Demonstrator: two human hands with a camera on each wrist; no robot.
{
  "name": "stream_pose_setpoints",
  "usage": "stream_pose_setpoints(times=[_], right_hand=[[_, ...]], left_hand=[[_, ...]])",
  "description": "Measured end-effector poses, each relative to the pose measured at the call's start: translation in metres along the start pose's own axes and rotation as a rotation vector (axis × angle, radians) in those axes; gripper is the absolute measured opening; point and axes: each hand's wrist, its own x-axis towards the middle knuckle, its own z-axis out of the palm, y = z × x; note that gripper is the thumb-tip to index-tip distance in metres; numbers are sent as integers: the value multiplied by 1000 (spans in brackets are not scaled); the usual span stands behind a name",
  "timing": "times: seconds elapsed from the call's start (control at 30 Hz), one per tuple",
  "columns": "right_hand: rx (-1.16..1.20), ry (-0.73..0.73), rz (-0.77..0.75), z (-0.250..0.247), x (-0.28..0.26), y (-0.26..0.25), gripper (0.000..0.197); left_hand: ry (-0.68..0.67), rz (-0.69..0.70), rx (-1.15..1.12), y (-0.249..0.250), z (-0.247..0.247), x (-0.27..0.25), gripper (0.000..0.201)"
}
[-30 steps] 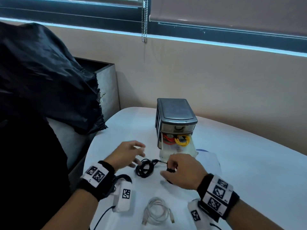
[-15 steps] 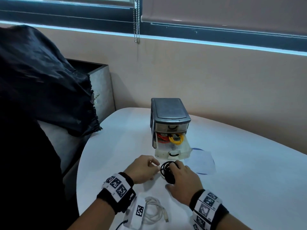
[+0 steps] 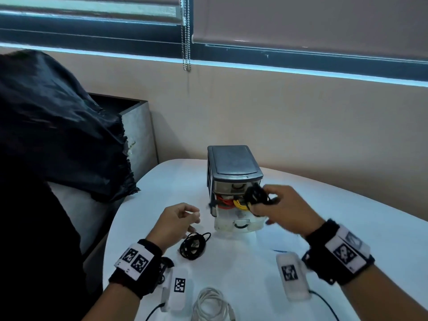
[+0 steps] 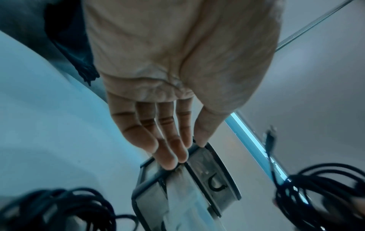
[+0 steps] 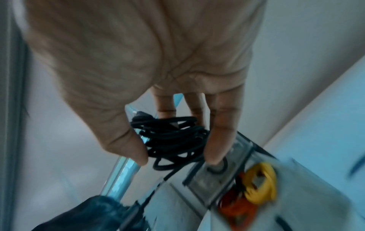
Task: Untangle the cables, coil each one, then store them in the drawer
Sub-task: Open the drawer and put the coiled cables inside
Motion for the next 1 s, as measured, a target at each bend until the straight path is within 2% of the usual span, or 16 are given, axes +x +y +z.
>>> stream_pose_setpoints(times=[0.07,0.1,0.17,0.23,0.3,0.4,0.47,0.6,0.67,0.73,0.83,1.0], right_hand=[[-111,82,28,-5,21,-2,12],[-236,68,56,-3,31,2,10],[-531,-53,115,8,42,12,15],[-716,-154,104,21,45,22,22],[-797,-149,64,28,42,28,23],[-877,-67,-9,34,41,33,20],[-900,-52,-64,40,42,35,23],[-774,-95,-130,47,45,38,33],[-686,-28,-134,50,45,42,31],[-650,58,-114,54,47,42,20],[-661,99,-84,58,56,40,27],[-632,44,73,65,70,43,26]], left_hand=[[-29,17,-3,2,14,3,7],[-37,32,16,3,22,5,6],[-37,69,87,1,36,9,5],[-19,104,156,-1,46,12,9],[0,132,222,-4,52,15,16],[10,156,258,-7,55,17,26],[24,158,261,-8,56,19,29],[25,143,255,-9,54,20,36],[37,155,265,-10,52,21,39],[52,171,292,-11,53,21,42],[59,167,300,-13,56,23,46],[24,216,455,-8,55,19,53]])
